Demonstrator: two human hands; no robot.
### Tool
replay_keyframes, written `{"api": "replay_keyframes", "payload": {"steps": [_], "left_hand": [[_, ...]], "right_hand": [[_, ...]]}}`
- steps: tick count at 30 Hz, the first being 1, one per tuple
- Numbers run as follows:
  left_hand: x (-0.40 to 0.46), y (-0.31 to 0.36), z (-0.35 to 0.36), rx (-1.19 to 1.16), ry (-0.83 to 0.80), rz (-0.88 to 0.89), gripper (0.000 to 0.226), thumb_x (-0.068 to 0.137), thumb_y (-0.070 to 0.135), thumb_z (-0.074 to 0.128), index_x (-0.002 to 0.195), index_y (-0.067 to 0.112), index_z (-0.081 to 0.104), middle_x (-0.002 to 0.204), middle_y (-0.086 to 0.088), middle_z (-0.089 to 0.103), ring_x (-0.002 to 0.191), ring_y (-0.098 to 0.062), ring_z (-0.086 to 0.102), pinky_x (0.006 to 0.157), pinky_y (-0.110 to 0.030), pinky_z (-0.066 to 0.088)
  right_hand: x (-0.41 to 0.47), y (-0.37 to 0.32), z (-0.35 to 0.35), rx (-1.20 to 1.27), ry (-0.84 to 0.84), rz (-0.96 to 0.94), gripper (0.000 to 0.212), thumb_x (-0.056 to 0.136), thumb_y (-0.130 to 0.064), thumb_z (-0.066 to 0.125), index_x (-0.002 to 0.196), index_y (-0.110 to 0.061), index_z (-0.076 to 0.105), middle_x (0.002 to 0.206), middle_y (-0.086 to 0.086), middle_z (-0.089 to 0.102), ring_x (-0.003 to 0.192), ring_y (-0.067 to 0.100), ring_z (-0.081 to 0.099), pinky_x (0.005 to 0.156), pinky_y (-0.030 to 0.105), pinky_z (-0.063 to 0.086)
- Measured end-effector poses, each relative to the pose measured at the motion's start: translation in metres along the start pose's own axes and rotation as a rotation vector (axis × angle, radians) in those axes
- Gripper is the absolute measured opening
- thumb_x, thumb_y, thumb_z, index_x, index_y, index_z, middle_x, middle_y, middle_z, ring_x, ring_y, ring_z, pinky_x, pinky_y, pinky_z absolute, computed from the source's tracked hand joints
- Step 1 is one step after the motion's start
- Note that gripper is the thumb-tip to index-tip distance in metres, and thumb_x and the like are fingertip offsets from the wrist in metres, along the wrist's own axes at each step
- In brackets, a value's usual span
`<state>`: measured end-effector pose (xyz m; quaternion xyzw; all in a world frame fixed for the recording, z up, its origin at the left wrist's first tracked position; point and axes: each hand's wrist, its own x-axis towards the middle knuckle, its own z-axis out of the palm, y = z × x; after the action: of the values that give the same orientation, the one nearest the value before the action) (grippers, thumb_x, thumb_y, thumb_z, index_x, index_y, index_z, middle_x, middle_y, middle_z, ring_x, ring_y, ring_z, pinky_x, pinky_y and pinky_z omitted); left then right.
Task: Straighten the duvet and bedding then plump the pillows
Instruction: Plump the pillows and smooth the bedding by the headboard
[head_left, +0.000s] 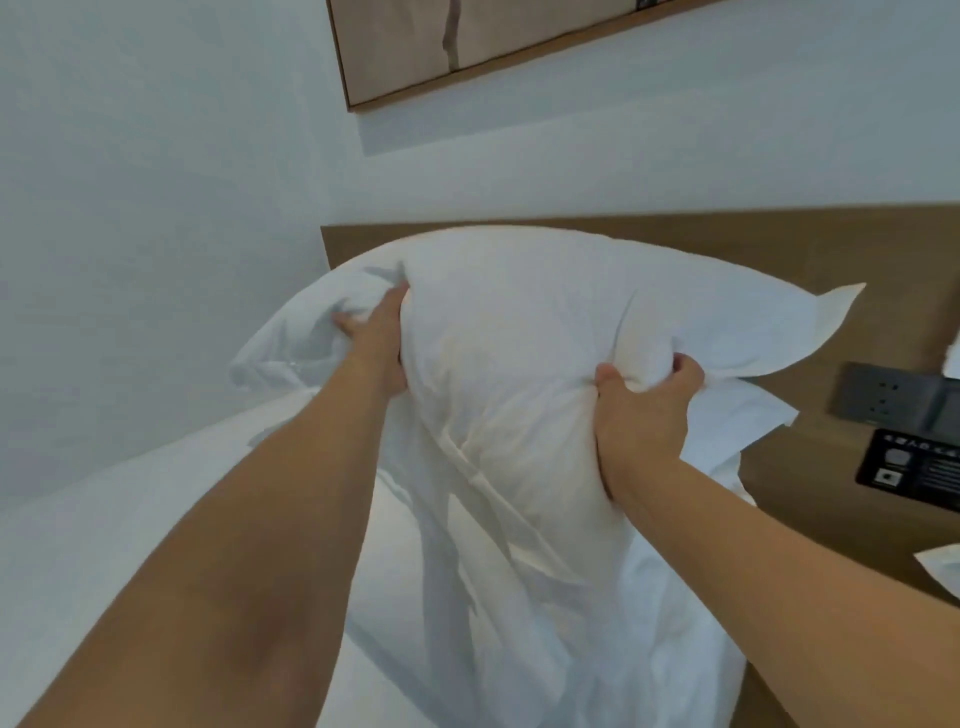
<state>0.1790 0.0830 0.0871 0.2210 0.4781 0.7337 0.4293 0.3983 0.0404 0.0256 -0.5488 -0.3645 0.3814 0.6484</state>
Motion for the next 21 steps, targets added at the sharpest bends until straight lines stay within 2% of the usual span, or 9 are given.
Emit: {"api": "replay_keyframes", "payload": {"steps": [2,5,8,9,11,14,15,17,21], "left_hand": [[0.009,0.012,0.023,0.135,-0.163,0.095,0.084,0.096,0.046,0.052,0.149,0.044,-0.013,0.113,0.001,0.056,0.1,-0.023,0.061,0.098,-0.047,0.045],[0.049,0.001,0.016,0.545,-0.214,0.183,0.098,0.084,0.047,0.059,0.149,0.045,-0.014,0.148,-0.006,0.039,0.127,-0.032,0.048,0.107,-0.051,0.037],[0.103,-0.044,-0.021,1.11,-0.11,0.15,0.089,0.089,0.049,0.052,0.154,0.031,-0.006,0.16,-0.018,0.015,0.14,-0.042,0.029,0.112,-0.052,0.03],[0.098,-0.051,-0.025,1.153,-0.093,0.136,0.078,0.093,0.044,0.046,0.155,0.025,0.003,0.158,-0.02,0.018,0.139,-0.044,0.03,0.112,-0.054,0.03],[0.083,-0.057,-0.029,0.916,0.05,0.229,0.062,0.094,0.04,0.035,0.152,0.022,0.025,0.153,-0.018,0.031,0.136,-0.041,0.036,0.111,-0.054,0.033],[0.025,-0.067,-0.027,0.723,0.2,0.751,0.046,0.097,0.038,0.035,0.136,0.021,0.052,0.155,-0.002,0.03,0.141,-0.019,0.031,0.114,-0.034,0.028],[0.005,-0.073,-0.023,0.791,0.054,0.899,0.046,0.098,0.039,0.035,0.138,0.023,0.051,0.157,0.002,0.027,0.144,-0.015,0.025,0.116,-0.033,0.023],[-0.017,-0.091,-0.013,1.009,-0.231,0.948,0.057,0.096,0.048,0.026,0.148,0.028,0.037,0.161,0.005,0.02,0.148,-0.015,0.011,0.121,-0.042,0.01],[-0.018,-0.102,-0.021,1.139,-0.193,0.795,0.063,0.093,0.056,0.018,0.151,0.032,0.027,0.162,0.006,0.014,0.149,-0.018,0.007,0.119,-0.055,0.011]], "right_hand": [[-0.003,0.0,-0.004,-0.004,0.013,0.003,0.061,0.092,-0.034,0.062,0.141,-0.036,0.026,0.09,-0.009,0.045,0.086,0.021,0.049,0.082,0.034,0.038],[-0.001,0.01,-0.012,-0.005,0.038,0.048,0.063,0.093,-0.035,0.06,0.144,-0.033,0.024,0.104,-0.006,0.045,0.09,0.022,0.047,0.084,0.037,0.039],[-0.002,0.026,-0.019,-0.086,0.037,0.036,0.068,0.093,-0.042,0.061,0.146,-0.033,0.019,0.111,-0.001,0.048,0.093,0.024,0.048,0.092,0.043,0.042],[-0.003,0.031,-0.019,-0.13,0.041,0.02,0.07,0.092,-0.045,0.061,0.146,-0.033,0.017,0.117,0.003,0.051,0.093,0.025,0.05,0.091,0.043,0.043],[-0.005,0.036,-0.012,-0.223,0.05,0.019,0.075,0.09,-0.054,0.058,0.147,-0.034,0.013,0.13,0.013,0.047,0.101,0.032,0.053,0.089,0.045,0.044],[-0.001,0.037,0.002,-0.383,0.116,0.018,0.083,0.088,-0.062,0.053,0.15,-0.029,0.009,0.137,0.019,0.033,0.115,0.039,0.046,0.096,0.048,0.04],[0.002,0.039,0.004,-0.41,0.138,-0.004,0.084,0.089,-0.062,0.052,0.151,-0.026,0.01,0.138,0.02,0.032,0.117,0.039,0.045,0.1,0.048,0.04],[0.01,0.044,0.0,-0.419,0.175,-0.04,0.084,0.089,-0.062,0.051,0.151,-0.022,0.012,0.14,0.02,0.032,0.118,0.039,0.045,0.104,0.05,0.039],[0.011,0.047,-0.013,-0.544,0.137,-0.083,0.089,0.087,-0.067,0.05,0.152,-0.016,0.016,0.151,0.023,0.023,0.135,0.041,0.033,0.113,0.051,0.03]]}}
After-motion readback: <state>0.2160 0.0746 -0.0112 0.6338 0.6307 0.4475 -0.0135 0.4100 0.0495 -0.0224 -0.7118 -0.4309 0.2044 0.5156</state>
